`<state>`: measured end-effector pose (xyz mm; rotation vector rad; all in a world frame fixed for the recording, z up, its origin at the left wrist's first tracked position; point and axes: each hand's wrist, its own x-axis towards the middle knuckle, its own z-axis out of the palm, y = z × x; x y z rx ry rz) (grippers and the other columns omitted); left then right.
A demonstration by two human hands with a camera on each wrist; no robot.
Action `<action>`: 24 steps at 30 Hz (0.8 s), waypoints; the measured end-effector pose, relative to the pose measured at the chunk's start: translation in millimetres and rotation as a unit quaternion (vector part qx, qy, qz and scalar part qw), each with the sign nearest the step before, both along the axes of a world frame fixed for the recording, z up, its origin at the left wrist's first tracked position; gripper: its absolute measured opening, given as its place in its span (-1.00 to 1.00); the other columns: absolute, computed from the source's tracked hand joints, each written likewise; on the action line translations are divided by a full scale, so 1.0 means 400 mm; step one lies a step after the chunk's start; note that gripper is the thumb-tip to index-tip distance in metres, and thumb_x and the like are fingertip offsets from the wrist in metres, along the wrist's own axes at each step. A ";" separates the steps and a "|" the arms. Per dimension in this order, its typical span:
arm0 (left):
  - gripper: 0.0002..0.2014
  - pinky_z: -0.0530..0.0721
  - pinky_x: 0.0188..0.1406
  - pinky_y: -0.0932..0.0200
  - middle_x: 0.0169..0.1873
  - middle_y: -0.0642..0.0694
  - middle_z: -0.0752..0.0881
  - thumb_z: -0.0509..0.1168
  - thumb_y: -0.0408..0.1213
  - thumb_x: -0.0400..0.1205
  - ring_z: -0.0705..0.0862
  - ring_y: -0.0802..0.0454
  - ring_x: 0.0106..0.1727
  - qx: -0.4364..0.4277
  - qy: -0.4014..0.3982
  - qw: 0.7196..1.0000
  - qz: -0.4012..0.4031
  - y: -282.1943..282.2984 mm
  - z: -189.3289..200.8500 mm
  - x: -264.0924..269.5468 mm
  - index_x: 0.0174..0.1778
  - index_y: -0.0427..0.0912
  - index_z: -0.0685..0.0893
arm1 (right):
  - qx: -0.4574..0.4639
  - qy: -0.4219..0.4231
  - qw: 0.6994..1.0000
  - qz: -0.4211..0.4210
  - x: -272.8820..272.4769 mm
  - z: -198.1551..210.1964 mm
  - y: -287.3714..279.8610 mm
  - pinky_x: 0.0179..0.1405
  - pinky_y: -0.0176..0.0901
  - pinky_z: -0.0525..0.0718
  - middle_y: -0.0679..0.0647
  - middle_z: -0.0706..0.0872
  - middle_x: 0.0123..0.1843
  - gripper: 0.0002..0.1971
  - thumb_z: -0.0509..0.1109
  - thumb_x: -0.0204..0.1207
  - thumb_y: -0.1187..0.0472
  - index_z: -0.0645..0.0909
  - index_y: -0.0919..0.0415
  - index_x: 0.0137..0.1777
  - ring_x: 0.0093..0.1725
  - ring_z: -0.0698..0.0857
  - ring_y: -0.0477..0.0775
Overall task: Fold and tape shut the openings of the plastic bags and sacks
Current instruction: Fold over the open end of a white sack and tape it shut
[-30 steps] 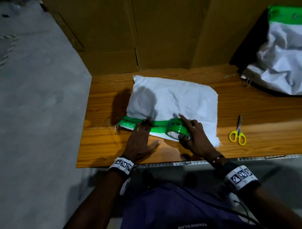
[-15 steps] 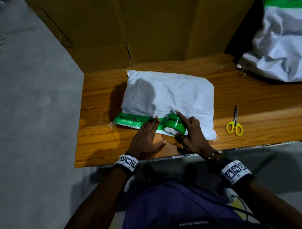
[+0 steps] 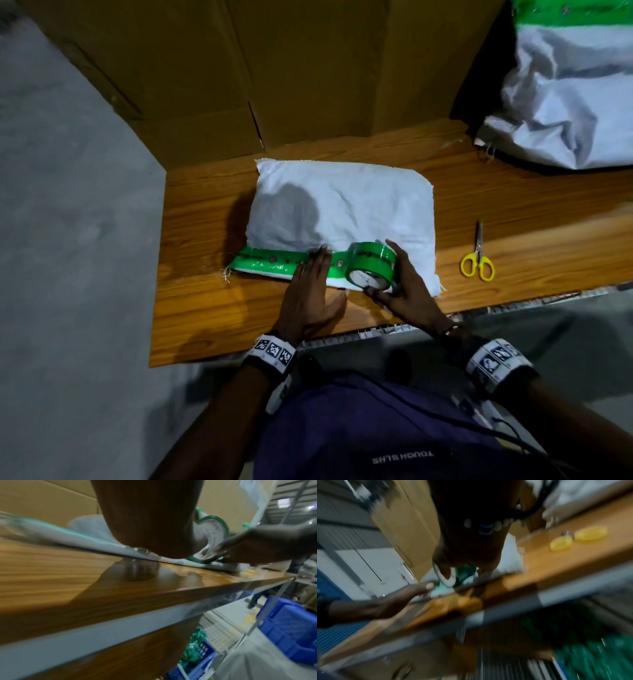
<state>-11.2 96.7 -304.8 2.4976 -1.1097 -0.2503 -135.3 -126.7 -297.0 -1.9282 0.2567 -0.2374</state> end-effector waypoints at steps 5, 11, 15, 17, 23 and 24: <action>-0.02 -0.02 0.83 -0.19 0.86 -0.03 -0.13 0.13 0.41 0.73 -0.16 0.04 0.86 0.007 0.016 1.000 0.004 -0.002 -0.013 0.023 0.88 -0.09 -0.11 | -0.028 -0.018 0.999 -0.021 0.038 -0.047 0.006 0.59 0.37 0.54 -0.01 0.44 0.73 -0.08 0.66 0.56 0.11 0.21 0.15 0.81 0.69 0.46 0.13; 0.02 -0.11 0.80 -0.37 0.85 -0.01 -0.26 0.17 0.41 0.71 -0.29 -0.09 0.85 0.005 0.009 0.999 0.044 -0.009 -0.002 0.035 0.86 -0.02 -0.23 | -0.020 -0.005 1.000 0.020 0.158 -0.024 -0.002 0.52 0.32 0.63 0.01 0.51 0.69 -0.03 0.64 0.60 0.03 0.10 -0.01 0.87 0.63 0.55 0.12; 0.04 -0.17 0.80 -0.37 0.84 0.06 -0.31 0.12 0.49 0.67 -0.32 -0.09 0.84 0.029 0.016 0.999 0.039 -0.006 0.001 0.037 0.86 0.01 -0.25 | -0.105 -0.016 0.993 0.049 0.146 -0.011 -0.015 0.26 0.27 0.66 0.13 0.54 0.35 -0.14 0.43 0.71 -0.08 -0.01 -0.14 0.88 0.29 0.59 0.15; 0.04 -0.19 0.79 -0.37 0.83 0.11 -0.33 0.13 0.48 0.67 -0.33 -0.08 0.84 0.043 0.025 0.998 0.024 0.004 0.000 0.046 0.86 0.03 -0.26 | -0.149 -0.011 0.986 0.077 0.132 0.014 -0.052 0.07 0.16 0.63 0.14 0.48 0.21 -0.13 0.39 0.72 -0.08 -0.05 -0.13 0.88 0.12 0.57 0.17; 0.01 -0.15 0.79 -0.38 0.84 0.13 -0.28 0.17 0.44 0.67 -0.36 -0.05 0.83 0.069 0.007 0.998 -0.009 0.022 -0.014 0.065 0.87 0.06 -0.19 | -0.257 0.027 0.960 0.108 0.076 0.062 -0.163 -0.20 -0.11 0.40 0.10 0.41 0.17 -0.15 0.27 0.69 -0.25 -0.08 -0.21 0.87 -0.10 0.50 0.02; 0.00 -0.16 0.80 -0.36 0.84 0.12 -0.26 0.16 0.44 0.67 -0.34 -0.06 0.84 0.070 0.004 0.998 -0.001 0.015 -0.013 0.064 0.87 0.06 -0.16 | -0.237 0.032 0.966 0.103 0.067 0.058 -0.159 -0.18 -0.08 0.52 0.10 0.43 0.23 -0.16 0.28 0.69 -0.24 -0.08 -0.23 0.87 -0.03 0.56 0.04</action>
